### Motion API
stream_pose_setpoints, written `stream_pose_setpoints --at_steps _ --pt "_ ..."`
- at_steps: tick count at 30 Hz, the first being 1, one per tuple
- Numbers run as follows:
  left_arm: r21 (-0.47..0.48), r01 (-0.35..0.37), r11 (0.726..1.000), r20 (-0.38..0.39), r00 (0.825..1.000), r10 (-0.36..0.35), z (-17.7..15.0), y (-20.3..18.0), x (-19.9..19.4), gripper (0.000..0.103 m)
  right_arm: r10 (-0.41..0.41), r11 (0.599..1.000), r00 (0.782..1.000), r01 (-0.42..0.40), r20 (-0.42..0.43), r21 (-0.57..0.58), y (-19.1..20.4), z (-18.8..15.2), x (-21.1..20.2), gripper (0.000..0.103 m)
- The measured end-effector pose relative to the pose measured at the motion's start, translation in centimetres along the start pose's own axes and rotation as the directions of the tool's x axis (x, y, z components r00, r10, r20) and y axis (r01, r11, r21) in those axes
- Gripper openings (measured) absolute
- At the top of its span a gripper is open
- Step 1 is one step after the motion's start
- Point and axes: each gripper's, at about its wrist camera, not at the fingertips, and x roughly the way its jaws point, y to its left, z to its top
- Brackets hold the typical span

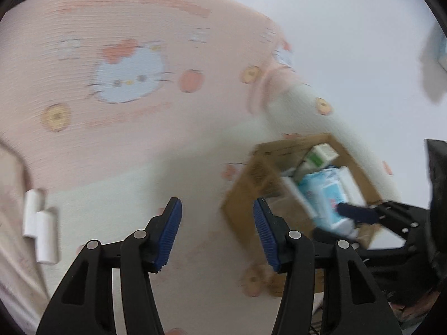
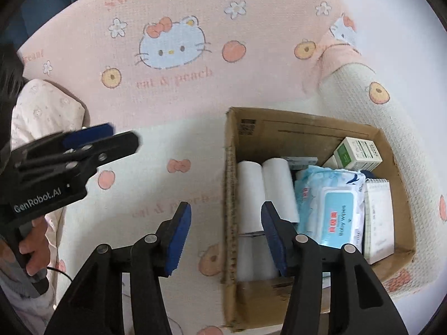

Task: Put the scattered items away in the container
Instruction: 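Withdraw the left gripper from the box back toward the remaining tubes, then close the left gripper on a fourth white paper tube and lift it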

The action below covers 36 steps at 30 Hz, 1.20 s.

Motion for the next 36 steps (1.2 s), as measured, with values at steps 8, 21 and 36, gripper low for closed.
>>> stream_pose_setpoints --at_steps 8,21,36 --pt "-0.034 -0.037 0.999 0.063 0.997 0.04 -2.1 4.2 -3.1 0.057 0.018 0.993 0.979 0.006 0.203 -0.119 4.9 -1.5 -1.6 0.05" --pt "-0.158 -0.148 0.976 0.021 0.988 0.153 -8.0 13.8 -3.5 0.057 0.315 0.933 0.913 -0.248 0.26 -0.26 12.9 -2.5 3.3 0.059" --pt "-0.465 -0.236 0.853 -0.146 0.971 0.189 -10.8 26.9 -0.9 0.027 0.432 0.862 0.893 -0.367 0.128 -0.351 20.8 -0.9 13.5 0.06"
